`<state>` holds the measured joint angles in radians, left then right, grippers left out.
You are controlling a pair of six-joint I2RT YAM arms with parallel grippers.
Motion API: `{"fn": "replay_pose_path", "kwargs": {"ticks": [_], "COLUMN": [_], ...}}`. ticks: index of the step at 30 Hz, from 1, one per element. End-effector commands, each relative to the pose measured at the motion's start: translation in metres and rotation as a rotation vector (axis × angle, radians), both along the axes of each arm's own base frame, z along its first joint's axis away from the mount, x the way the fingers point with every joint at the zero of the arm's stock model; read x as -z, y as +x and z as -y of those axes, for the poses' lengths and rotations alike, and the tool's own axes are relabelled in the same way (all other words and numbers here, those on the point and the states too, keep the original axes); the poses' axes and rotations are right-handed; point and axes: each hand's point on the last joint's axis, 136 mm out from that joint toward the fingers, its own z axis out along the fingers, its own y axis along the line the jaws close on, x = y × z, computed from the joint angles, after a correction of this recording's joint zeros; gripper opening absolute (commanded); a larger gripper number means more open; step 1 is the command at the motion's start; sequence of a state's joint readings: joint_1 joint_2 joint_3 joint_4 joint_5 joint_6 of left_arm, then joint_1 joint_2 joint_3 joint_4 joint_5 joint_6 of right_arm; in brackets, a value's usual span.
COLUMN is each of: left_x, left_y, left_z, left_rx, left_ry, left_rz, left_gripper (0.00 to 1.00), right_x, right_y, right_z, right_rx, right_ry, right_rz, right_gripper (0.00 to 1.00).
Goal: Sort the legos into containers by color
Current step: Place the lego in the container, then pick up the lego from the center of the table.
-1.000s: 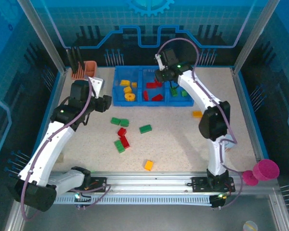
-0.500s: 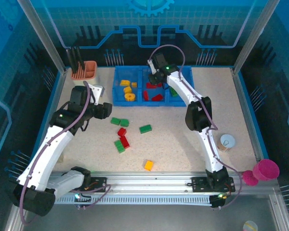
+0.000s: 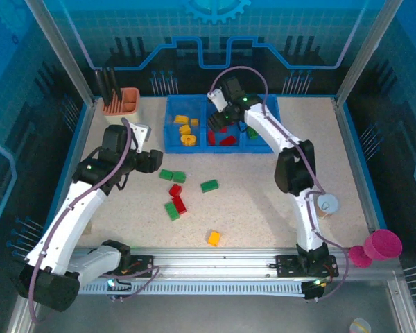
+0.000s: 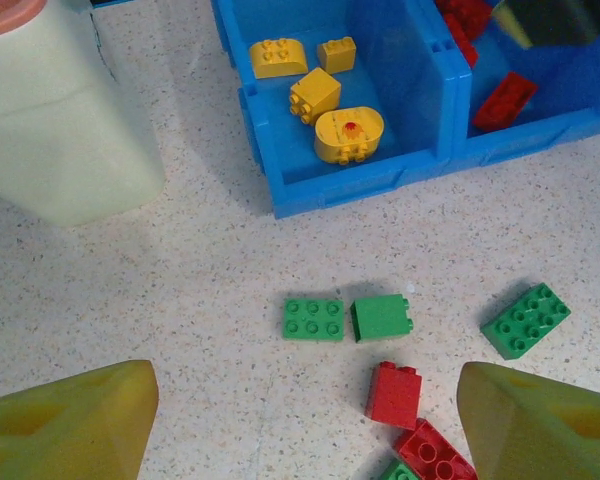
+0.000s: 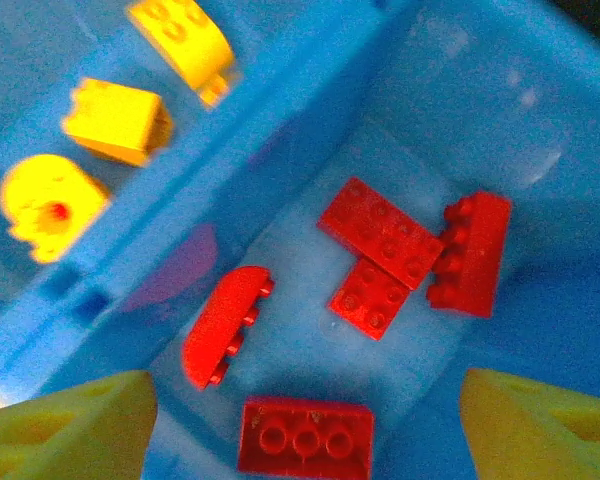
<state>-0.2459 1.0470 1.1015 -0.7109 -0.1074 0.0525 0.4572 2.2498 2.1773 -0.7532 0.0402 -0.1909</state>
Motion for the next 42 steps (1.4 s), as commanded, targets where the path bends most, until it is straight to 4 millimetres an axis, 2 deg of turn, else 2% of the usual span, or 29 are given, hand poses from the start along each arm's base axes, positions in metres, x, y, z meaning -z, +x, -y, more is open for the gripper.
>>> {"fn": "replay_pose_path", "kwargs": {"ticks": [1, 3, 6, 8, 10, 13, 15, 18, 22, 27, 33, 42], "left_x": [-0.004, -0.005, -0.005, -0.006, -0.007, -0.009, -0.01, -0.01, -0.008, -0.005, -0.005, -0.006], "left_y": [0.001, 0.002, 0.001, 0.0, -0.002, -0.004, -0.006, -0.008, -0.01, -0.011, -0.013, -0.016], "left_z": [-0.002, -0.001, -0.003, -0.004, -0.004, -0.007, -0.009, -0.01, -0.009, -0.009, -0.009, -0.012], "left_rx": [0.012, 0.016, 0.016, 0.016, 0.018, 0.016, 0.013, 0.013, 0.017, 0.017, 0.018, 0.012], "left_ry": [0.01, 0.013, 0.023, 0.026, 0.024, 0.034, 0.039, 0.037, 0.028, 0.025, 0.023, 0.027], "left_rz": [0.026, 0.031, 0.036, 0.042, 0.047, 0.061, 0.069, 0.077, 0.087, 0.09, 0.102, 0.123], "left_gripper": [0.8, 0.8, 0.81, 0.82, 0.82, 0.83, 0.83, 0.84, 0.85, 0.85, 0.86, 0.89], "right_x": [-0.045, -0.049, -0.048, -0.041, -0.024, -0.004, 0.004, 0.028, 0.051, 0.063, 0.089, 0.129], "right_y": [-0.032, -0.053, -0.107, -0.142, -0.17, -0.2, -0.214, -0.234, -0.245, -0.248, -0.243, -0.226], "right_z": [-0.019, -0.031, -0.049, -0.054, -0.053, -0.047, -0.046, -0.041, -0.04, -0.049, -0.059, -0.06], "right_rx": [-0.199, -0.331, -0.617, -0.793, -0.928, -1.023, -1.052, -1.091, -1.103, -1.091, -1.082, -1.027], "right_ry": [0.029, 0.024, 0.04, 0.009, -0.082, -0.155, -0.182, -0.245, -0.266, -0.217, -0.206, -0.254], "right_rz": [0.086, 0.139, 0.21, 0.272, 0.302, 0.217, 0.184, 0.078, 0.029, -0.028, -0.081, -0.108], "right_gripper": [0.77, 0.77, 0.8, 0.84, 0.88, 0.88, 0.87, 0.86, 0.86, 0.85, 0.83, 0.8]}}
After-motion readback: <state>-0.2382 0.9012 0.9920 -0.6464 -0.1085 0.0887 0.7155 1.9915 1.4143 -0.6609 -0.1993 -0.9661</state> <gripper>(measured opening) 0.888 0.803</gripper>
